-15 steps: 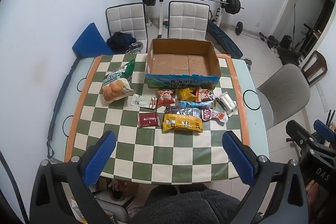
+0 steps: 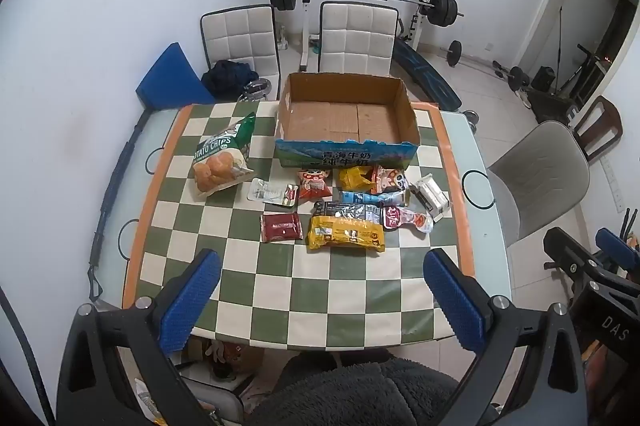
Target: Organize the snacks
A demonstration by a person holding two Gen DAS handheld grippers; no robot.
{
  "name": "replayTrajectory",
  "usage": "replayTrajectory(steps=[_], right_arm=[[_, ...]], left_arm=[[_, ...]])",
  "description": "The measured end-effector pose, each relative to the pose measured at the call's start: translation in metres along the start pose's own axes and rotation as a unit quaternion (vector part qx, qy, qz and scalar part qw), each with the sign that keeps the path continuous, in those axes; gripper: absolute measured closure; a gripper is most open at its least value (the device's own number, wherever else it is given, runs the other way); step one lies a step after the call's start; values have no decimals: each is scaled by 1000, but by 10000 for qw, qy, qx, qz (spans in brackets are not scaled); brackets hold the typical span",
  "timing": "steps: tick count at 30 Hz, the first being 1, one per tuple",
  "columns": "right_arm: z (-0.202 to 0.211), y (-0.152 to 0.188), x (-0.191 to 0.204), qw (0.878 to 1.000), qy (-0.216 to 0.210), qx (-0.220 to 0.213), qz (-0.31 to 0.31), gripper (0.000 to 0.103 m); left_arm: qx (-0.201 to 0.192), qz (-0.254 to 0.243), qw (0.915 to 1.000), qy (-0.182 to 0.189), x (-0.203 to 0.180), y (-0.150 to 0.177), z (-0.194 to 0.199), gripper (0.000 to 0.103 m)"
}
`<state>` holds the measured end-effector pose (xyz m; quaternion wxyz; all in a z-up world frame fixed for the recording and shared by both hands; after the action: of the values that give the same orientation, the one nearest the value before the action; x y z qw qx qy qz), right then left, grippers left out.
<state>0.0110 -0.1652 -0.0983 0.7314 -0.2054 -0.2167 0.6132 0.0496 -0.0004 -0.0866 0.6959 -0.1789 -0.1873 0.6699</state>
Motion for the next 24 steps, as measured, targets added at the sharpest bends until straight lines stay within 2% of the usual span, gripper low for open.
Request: replayTrajectory(steps=[24], right_arm=[[-4,-3,-2,10000,-13,30,-1,0]], left_arm=[[22,8,10000,18,0,0,0,0]])
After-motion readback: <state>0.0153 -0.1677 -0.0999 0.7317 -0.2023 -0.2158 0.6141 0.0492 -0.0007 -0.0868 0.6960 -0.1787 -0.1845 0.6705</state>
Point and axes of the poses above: each gripper's, at about its wrist camera, not at the fingertips, and z roughly against the way its jaws point, x to its left, y to its underside, the point moved 10 cm from there along -z, roughly the way its jaws point, and after that the axes turned 6 degrees about -z, right-handed, at the moved point
